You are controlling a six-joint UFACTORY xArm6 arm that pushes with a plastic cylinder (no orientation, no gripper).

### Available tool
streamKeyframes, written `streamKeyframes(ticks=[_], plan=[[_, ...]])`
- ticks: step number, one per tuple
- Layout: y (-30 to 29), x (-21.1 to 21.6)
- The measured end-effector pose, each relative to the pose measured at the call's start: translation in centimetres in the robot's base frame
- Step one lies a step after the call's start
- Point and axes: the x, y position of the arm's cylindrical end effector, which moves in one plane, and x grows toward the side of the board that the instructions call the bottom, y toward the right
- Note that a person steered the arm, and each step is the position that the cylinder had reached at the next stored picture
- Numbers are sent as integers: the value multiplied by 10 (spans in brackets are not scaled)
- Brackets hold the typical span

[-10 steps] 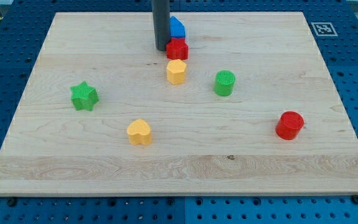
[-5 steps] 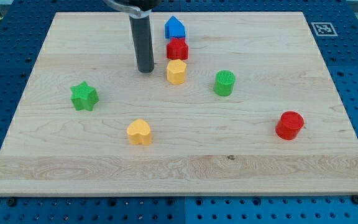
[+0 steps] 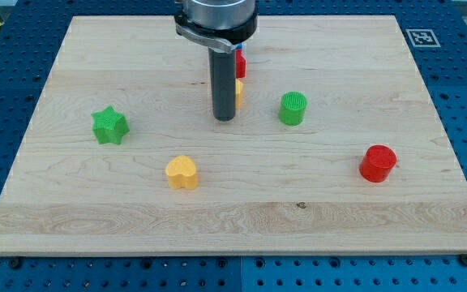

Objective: Slide yellow hexagon slightly up

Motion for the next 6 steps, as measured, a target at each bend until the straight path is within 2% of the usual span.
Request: streamKeyframes(ticks=[6], plan=[[2,-21]])
